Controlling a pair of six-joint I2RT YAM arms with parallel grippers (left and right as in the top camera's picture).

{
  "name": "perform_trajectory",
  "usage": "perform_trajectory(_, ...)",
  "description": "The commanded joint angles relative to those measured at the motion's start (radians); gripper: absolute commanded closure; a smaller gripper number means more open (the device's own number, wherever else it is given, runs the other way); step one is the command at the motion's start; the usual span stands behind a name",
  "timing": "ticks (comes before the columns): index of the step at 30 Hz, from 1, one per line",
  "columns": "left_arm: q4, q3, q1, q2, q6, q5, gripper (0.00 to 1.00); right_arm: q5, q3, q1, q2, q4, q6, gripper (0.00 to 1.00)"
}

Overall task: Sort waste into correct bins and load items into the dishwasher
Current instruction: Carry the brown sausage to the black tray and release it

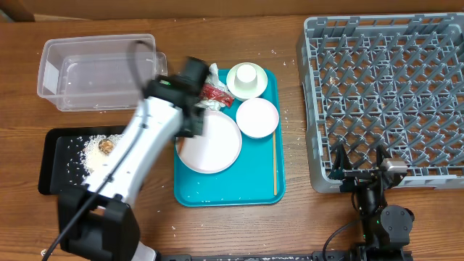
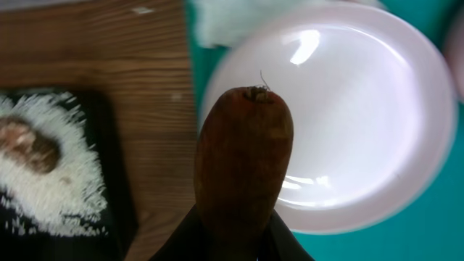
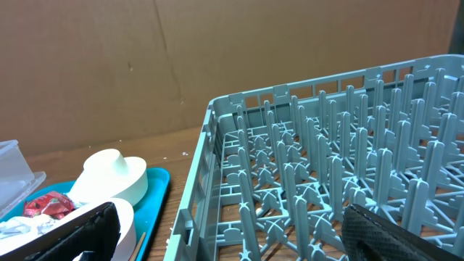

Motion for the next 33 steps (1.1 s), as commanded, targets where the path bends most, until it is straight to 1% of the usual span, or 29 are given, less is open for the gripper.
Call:
perform_trajectory(1, -0.002, 0.016, 0.146, -0.006, -0.128, -0.026, 0.9, 0.009, -0.01, 0.005, -0.011, 0.007, -0.007, 0.0)
perform_trajectory(2, 0.0, 0.015, 0.19, -0.006, -0.15, -0.016, 0.92, 0.009, -0.01, 0.005, -0.012, 0.007, -0.007, 0.0)
perform_trajectory(3, 0.002, 0.014, 0.24, -0.006, -0.177, -0.012, 0.92, 0.009, -0.01, 0.005, -0.011, 0.007, -0.007, 0.0)
perform_trajectory(5, 0.006, 0.009, 0.32, -0.006, -0.224, -0.013, 0.81, 0.009, -0.01, 0.005, -0.011, 0.007, -0.007, 0.0)
perform_trajectory(6, 0.008, 0.007, 0.357, -0.006, -0.238, -0.013, 0.78, 0.009, -0.01, 0.005, -0.012, 0.007, -0.007, 0.0)
perform_trajectory(8, 0.013, 0.002, 0.429, -0.005, -0.264, -0.004, 0.79, 0.009, -0.01, 0.005, -0.011, 0.007, -0.007, 0.0)
perform_trajectory(13, 0.026, -0.016, 0.552, -0.004, -0.282, 0.093, 0.83, 0.009, -0.01, 0.005, -0.012, 0.007, -0.007, 0.0)
perform_trajectory(16, 0.046, -0.041, 0.594, -0.004, -0.327, 0.091, 0.82, 0.009, -0.01, 0.005, -0.011, 0.007, -0.007, 0.0)
perform_trajectory(18, 0.081, -0.072, 0.617, -0.004, -0.335, 0.09, 0.78, 0.009, -0.01, 0.005, -0.012, 0.007, -0.007, 0.0)
perform_trajectory(20, 0.116, -0.106, 0.642, -0.004, -0.359, 0.088, 0.78, 0.009, -0.01, 0.005, -0.012, 0.007, -0.007, 0.0)
perform_trajectory(25, 0.18, -0.178, 0.707, -0.004, -0.438, 0.088, 0.78, 0.009, -0.01, 0.005, -0.012, 0.007, -0.007, 0.0)
perform_trajectory(28, 0.187, -0.19, 0.74, -0.004, -0.46, 0.087, 0.77, 0.009, -0.01, 0.005, -0.012, 0.007, -0.007, 0.0)
perform_trajectory(33, 0.196, -0.195, 0.765, -0.003, -0.465, 0.074, 0.75, 0.009, -0.01, 0.005, -0.011, 0.007, -0.007, 0.0)
